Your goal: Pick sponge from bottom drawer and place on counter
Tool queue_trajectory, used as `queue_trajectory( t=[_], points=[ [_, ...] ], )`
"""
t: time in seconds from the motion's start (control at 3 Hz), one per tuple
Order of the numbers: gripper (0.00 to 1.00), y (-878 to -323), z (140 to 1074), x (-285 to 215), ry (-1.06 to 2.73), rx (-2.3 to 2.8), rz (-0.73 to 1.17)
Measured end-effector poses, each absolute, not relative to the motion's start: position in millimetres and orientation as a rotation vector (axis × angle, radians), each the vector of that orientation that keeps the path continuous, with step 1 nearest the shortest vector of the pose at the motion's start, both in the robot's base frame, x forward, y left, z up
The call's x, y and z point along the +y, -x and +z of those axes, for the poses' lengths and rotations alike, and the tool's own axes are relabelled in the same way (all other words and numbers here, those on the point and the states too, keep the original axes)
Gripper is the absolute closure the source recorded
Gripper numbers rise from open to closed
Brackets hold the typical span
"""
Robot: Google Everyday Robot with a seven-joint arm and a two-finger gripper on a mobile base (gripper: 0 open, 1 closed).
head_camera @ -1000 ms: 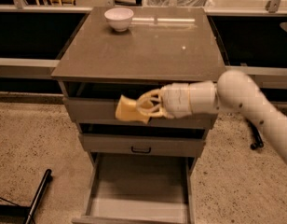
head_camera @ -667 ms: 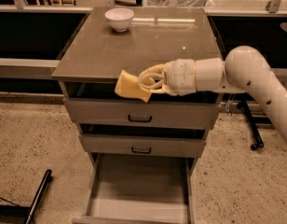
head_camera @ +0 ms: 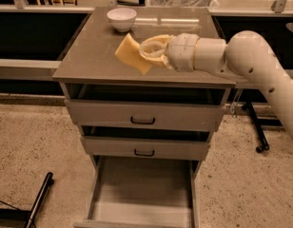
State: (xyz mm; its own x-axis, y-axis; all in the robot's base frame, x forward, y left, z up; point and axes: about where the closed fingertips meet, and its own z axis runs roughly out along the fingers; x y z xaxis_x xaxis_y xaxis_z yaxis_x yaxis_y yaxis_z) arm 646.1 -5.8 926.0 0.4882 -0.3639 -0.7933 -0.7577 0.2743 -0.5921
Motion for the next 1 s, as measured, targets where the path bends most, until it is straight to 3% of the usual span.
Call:
queue_trajectory(
  t=[1.0],
  points=[
    [0.35, -725.1, 921.9, 32.0, 1.106, 1.371, 0.248]
  ],
)
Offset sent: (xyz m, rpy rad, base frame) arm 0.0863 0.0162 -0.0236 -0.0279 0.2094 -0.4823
